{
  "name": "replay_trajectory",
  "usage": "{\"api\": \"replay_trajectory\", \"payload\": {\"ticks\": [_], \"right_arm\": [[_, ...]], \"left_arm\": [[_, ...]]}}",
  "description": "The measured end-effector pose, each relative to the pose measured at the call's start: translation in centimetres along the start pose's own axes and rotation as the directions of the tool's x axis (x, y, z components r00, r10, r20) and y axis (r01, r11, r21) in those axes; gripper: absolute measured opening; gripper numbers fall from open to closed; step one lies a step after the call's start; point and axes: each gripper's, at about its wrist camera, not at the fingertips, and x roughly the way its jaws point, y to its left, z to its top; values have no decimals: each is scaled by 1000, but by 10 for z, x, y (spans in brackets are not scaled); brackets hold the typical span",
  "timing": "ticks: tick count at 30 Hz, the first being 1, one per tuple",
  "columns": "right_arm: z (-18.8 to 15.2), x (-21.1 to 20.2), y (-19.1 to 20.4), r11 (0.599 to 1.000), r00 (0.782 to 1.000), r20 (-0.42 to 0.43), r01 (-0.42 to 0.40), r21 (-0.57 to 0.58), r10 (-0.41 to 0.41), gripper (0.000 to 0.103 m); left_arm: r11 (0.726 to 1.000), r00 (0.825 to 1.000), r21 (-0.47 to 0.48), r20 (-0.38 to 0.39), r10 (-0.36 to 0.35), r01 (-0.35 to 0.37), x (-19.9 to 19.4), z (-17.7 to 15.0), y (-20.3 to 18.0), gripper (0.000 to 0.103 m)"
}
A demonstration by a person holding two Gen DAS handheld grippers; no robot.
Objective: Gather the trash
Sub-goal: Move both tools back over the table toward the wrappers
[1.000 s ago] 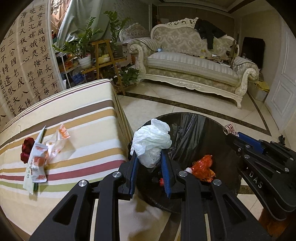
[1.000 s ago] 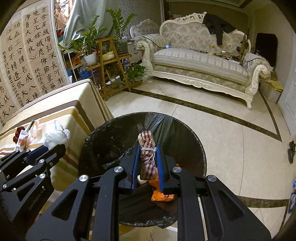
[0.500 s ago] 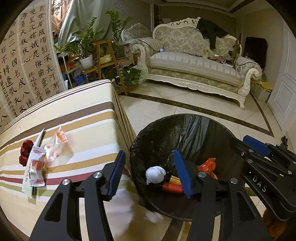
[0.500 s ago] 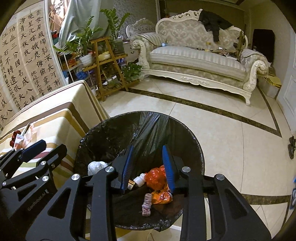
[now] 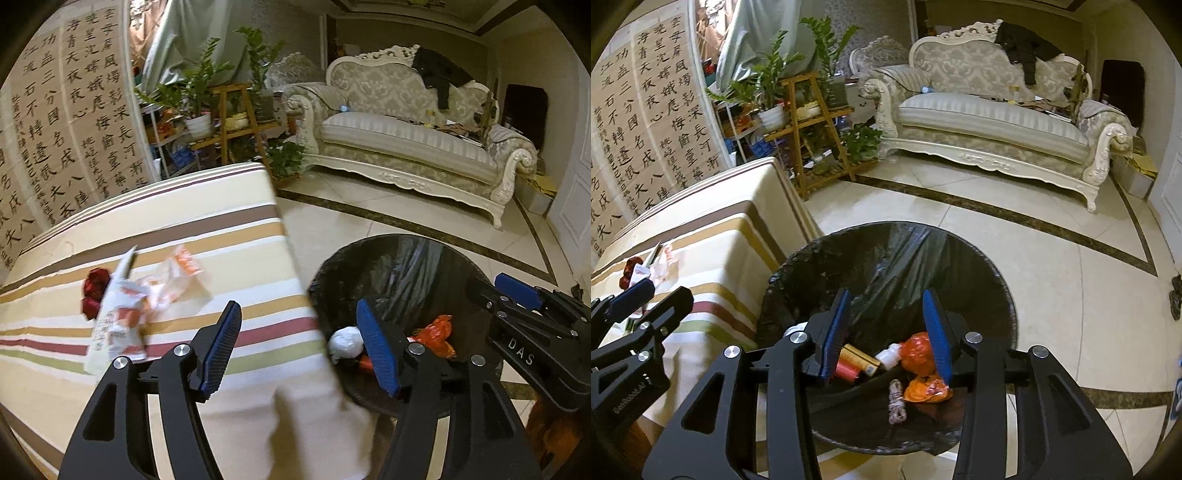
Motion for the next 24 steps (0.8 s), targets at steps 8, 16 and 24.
{"api": "replay_trajectory", "payload": {"ticks": [8,16,24], "right_arm": [[-1,-5,43,996,998,-3,-59,-66,59,40],[0,-10,101,980,992,-12,-127,-152,127,40],[1,-14,166,949,980,-33,-197,-248,195,40]], "left_arm": [[996,998,-64,6,66,-65,-17,-10,49,63],[975,987,-153,8,162,-159,-34,-23,111,64],[937,969,-249,-25,245,-244,-42,-41,180,64]]}}
